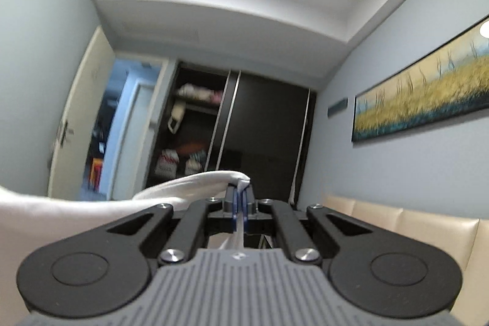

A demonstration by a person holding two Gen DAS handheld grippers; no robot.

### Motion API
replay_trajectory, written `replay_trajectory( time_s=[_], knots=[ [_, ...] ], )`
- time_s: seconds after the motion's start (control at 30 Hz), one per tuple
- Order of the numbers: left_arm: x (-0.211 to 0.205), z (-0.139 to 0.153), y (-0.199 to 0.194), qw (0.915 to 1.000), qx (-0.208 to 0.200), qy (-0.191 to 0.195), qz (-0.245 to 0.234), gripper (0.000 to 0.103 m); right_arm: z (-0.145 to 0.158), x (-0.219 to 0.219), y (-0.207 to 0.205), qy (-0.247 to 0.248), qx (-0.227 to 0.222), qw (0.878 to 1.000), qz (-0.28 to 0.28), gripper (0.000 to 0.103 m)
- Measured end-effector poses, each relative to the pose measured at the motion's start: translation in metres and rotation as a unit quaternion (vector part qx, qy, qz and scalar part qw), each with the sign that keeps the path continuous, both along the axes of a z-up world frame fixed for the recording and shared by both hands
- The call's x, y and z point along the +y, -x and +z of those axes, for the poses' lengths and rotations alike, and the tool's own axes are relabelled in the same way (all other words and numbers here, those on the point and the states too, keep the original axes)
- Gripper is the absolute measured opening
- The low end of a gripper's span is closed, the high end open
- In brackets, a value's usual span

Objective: Fold clothes
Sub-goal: 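Lift the white shirt with both grippers and shake it out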

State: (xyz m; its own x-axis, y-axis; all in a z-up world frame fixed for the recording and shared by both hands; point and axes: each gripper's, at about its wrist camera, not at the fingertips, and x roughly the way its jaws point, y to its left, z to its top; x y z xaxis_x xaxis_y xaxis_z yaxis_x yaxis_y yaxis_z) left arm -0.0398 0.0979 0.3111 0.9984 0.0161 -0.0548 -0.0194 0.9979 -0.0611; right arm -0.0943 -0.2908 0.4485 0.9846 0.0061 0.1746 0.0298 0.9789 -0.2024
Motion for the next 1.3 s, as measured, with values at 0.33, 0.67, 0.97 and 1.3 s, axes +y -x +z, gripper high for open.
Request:
replay_trajectory(
  time_s=[0.33, 0.67, 0.97, 1.3],
  knots=[
    [-0.010, 0.082, 0.092, 0.9834, -0.167, -0.054, 0.045, 0.004, 0.030, 0.000, 0.086, 0.000, -0.062, 0.997, 0.041, 0.004],
    [-0.017, 0.098, 0.123, 0.9710, -0.217, -0.074, 0.068, 0.004, 0.040, 0.000, 0.134, -0.012, -0.111, 0.991, 0.072, 0.004],
    [-0.025, 0.076, 0.058, 0.9779, -0.164, -0.101, 0.081, 0.004, 0.016, 0.005, 0.082, -0.014, -0.059, 0.996, 0.066, 0.004],
    [-0.039, 0.000, -0.101, 0.9853, -0.034, -0.149, 0.077, 0.004, -0.051, 0.008, -0.058, -0.015, 0.060, 0.998, 0.033, 0.004]
  ],
)
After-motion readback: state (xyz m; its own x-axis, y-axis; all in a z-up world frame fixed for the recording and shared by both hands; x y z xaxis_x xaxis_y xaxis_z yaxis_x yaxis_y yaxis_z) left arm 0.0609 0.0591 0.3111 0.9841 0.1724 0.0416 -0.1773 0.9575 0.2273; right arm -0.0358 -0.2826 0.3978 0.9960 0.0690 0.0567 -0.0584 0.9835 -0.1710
